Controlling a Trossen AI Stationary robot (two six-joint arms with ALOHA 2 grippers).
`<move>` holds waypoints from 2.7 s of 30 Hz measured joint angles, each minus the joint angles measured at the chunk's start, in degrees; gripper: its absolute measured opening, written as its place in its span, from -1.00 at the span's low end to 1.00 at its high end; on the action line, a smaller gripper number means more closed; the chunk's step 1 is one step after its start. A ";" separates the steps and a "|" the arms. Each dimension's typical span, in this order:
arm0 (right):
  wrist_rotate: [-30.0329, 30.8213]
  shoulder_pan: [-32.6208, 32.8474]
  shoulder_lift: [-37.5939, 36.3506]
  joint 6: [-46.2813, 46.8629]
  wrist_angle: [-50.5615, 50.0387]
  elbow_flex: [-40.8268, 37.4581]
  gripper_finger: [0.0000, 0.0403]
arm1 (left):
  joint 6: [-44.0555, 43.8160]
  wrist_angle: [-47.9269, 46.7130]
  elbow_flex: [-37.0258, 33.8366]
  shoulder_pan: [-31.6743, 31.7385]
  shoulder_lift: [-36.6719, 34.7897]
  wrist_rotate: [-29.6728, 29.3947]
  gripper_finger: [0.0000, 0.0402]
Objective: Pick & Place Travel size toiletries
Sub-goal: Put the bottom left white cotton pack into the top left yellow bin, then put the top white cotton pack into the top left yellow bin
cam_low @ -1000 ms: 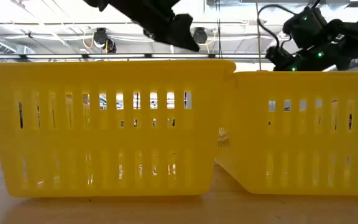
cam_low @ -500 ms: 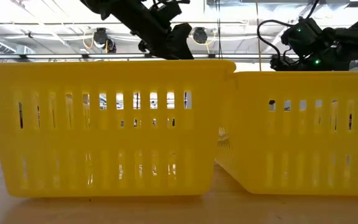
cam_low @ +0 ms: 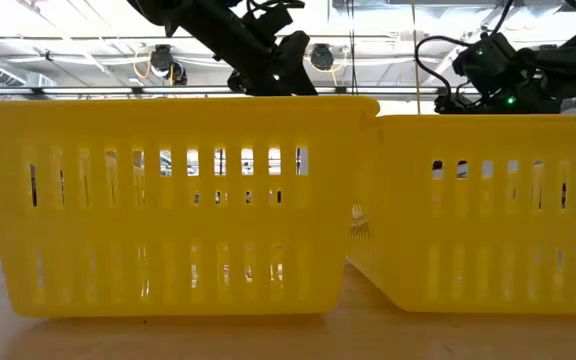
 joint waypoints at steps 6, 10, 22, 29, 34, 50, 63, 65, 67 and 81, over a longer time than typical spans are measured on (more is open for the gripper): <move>-0.09 -1.66 0.00 2.95 0.85 0.00 0.07 | -0.23 -0.88 0.00 0.00 0.00 0.00 0.48; -0.38 -2.02 0.01 3.33 4.47 0.00 0.22 | -0.24 -2.02 -0.02 0.00 0.00 0.00 0.48; -39.05 -1.49 0.00 12.37 9.24 0.00 0.26 | -6.82 -25.77 -0.02 0.28 0.02 -0.02 0.48; -46.82 3.85 0.00 14.72 12.68 0.00 0.26 | -24.89 -47.31 -0.07 5.43 0.04 -0.05 0.47; -46.77 9.07 0.00 13.03 16.75 0.00 0.26 | -29.91 -52.84 -0.07 9.96 0.04 3.72 0.48; -46.60 12.02 0.00 10.94 17.07 0.00 0.26 | -28.64 -47.65 -5.43 20.21 0.04 18.16 0.47; -46.62 12.02 0.00 10.92 17.05 0.00 0.26 | -26.93 -42.77 -8.96 22.03 0.04 21.05 0.47; -46.62 12.02 0.00 10.92 17.05 0.00 0.26 | -26.91 -42.77 -8.96 21.97 0.04 21.07 0.46; -46.62 12.02 0.00 10.86 16.96 0.00 0.26 | -26.71 -42.77 -8.96 21.97 0.04 21.14 0.41; -46.60 12.02 0.00 9.85 15.91 0.00 0.26 | -25.57 -42.27 -8.96 21.97 0.04 21.11 -0.70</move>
